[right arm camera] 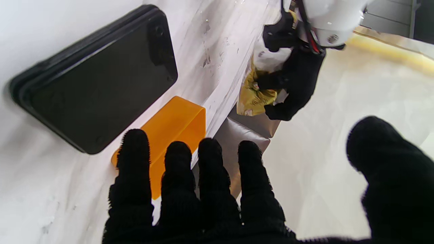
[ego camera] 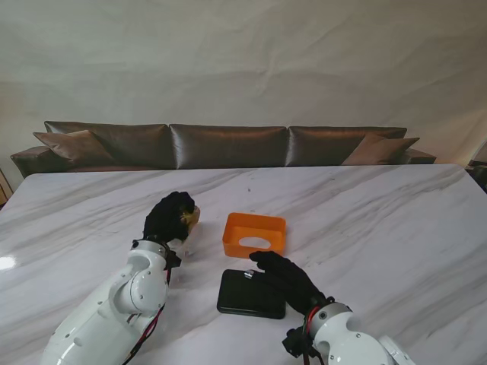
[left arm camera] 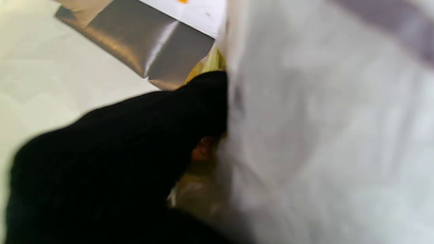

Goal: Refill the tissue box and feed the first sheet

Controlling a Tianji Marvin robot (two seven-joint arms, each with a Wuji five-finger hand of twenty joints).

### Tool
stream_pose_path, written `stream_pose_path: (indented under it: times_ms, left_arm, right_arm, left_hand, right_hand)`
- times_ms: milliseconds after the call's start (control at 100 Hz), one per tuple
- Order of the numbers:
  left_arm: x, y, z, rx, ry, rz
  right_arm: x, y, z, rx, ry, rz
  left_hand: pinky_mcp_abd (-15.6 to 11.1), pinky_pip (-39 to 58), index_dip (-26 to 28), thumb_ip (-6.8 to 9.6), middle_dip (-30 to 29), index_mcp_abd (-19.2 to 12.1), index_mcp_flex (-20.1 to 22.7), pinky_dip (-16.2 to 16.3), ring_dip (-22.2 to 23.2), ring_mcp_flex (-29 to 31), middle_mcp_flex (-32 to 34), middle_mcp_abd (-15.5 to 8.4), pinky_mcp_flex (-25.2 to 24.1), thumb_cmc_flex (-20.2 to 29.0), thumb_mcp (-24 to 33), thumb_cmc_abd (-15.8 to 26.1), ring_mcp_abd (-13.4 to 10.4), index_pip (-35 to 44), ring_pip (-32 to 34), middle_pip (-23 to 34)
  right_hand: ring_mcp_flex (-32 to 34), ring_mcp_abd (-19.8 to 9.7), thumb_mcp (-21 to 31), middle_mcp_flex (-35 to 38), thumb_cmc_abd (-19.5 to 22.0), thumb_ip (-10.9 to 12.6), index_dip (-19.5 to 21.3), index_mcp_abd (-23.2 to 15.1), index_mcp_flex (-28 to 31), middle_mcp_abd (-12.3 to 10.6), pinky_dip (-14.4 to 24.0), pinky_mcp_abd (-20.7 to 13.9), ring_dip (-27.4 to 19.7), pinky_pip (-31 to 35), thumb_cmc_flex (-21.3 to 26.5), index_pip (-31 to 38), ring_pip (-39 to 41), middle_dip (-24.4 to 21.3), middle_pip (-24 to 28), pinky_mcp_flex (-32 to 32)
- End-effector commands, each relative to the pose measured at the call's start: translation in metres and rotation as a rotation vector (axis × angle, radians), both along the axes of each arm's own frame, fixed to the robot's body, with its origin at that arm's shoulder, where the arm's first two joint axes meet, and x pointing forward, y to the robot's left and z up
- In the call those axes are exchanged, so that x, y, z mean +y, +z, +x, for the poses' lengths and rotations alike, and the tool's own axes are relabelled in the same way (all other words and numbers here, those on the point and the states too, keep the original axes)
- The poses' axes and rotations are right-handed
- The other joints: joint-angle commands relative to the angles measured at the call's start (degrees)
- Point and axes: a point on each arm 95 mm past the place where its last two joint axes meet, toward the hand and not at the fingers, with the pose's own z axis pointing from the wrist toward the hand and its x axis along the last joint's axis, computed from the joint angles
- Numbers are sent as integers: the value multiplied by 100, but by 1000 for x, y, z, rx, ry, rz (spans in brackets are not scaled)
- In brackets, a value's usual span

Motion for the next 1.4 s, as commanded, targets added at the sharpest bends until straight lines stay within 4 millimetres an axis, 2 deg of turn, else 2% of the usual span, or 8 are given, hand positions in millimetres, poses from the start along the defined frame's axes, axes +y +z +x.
stream_pose_path:
  times_ms: [0, 360, 750, 820, 870, 990, 1130, 1390]
  left_arm:
    - [-5, 23, 7, -16, -44, -54]
    - [-31, 49, 17, 114, -275, -331]
    - [-63, 50, 15, 251, -501, -633]
    - [-68, 50, 15, 285, -546, -676]
    - [-71, 49, 14, 315, -582, -705]
    - [-76, 46, 15, 380, -651, -755]
    - [-78, 39, 16, 440, -706, -778]
    - [-84, 31, 21, 481, -717, -789]
  right_arm:
    - [1, 5, 1, -28, 16, -22]
    - [-15, -6, 37, -199, 11, -204]
    - [-20, -14, 80, -269, -46, -326]
    - [-21, -15, 85, -271, -50, -342]
    - [-20, -16, 88, -272, -53, -346]
    - [-21, -19, 95, -262, -63, -356]
    - [-23, -24, 102, -251, -84, -357]
    - [-20, -30, 105, -287, -86, -330]
  left_hand:
    - [-3010, 15478, 88, 222, 273, -153, -46, 163, 689, 745, 129, 75, 307, 1003, 1675, 503, -430, 70, 4226, 477]
    - [-3014, 15486, 47, 299, 243, -127, -55, 183, 761, 722, 133, 96, 262, 998, 1559, 644, -401, 58, 4168, 468]
    - [-3015, 15447, -18, 342, 196, -101, -62, 192, 848, 671, 110, 130, 200, 1015, 1438, 787, -350, -26, 4095, 441]
    - [-3011, 15438, -21, 347, 192, -101, -62, 195, 861, 671, 128, 129, 173, 1017, 1419, 817, -349, -27, 4084, 448]
    - [-3005, 15430, -24, 352, 187, -101, -62, 201, 884, 649, 132, 128, 142, 1018, 1392, 853, -343, -26, 4071, 448]
    - [-2985, 15411, -44, 380, 172, -85, -56, 228, 958, 608, 151, 143, 59, 1033, 1293, 960, -330, -53, 4011, 455]
    - [-2935, 15391, -79, 471, 148, -64, -56, 270, 1063, 551, 130, 143, -52, 1057, 1111, 1111, -312, -118, 3911, 441]
    - [-2901, 15357, -111, 468, 142, -40, -70, 273, 1098, 491, 90, 146, -139, 1073, 983, 1210, -303, -206, 3843, 416]
  right_hand:
    - [217, 109, -23, 162, -339, -198, 118, -415, 147, -2, 11, -144, 146, 282, 275, 158, 205, 137, 174, 94]
    - [1090, 79, -626, 369, -1533, -622, 430, -597, -193, -338, -73, -375, 640, 923, 2051, 738, 756, 489, 803, 293]
    - [1106, -10, -872, -577, -1631, -864, 544, -380, -1106, -299, 16, -478, 1107, 1115, 2512, 942, 1221, 764, 1126, 214]
    - [1069, -3, 1463, -813, -2771, -1277, 424, -300, -1269, -271, 38, -492, 1151, 1138, 1805, 842, 1277, 695, 1249, 196]
    - [1065, 0, 2105, -920, -3040, -1475, 266, -208, -1281, -276, 49, -483, 1159, 1152, 1479, 510, 1297, 677, 1272, 194]
    - [1029, 41, 2359, -1170, -3160, -1683, 63, 74, -1322, -234, 60, -451, 1162, 1158, 976, -321, 1288, 641, 1298, 180]
    - [1100, 69, 2496, -1247, -3220, -1742, 810, 174, -1212, -210, 130, -431, 1203, 1258, 690, -1358, 1352, 624, 1393, 257]
    - [1897, -84, 2509, 20, -3245, -1745, 1286, -394, -837, -577, 128, -432, 1263, 1807, 755, 921, 1601, 841, 1530, 699]
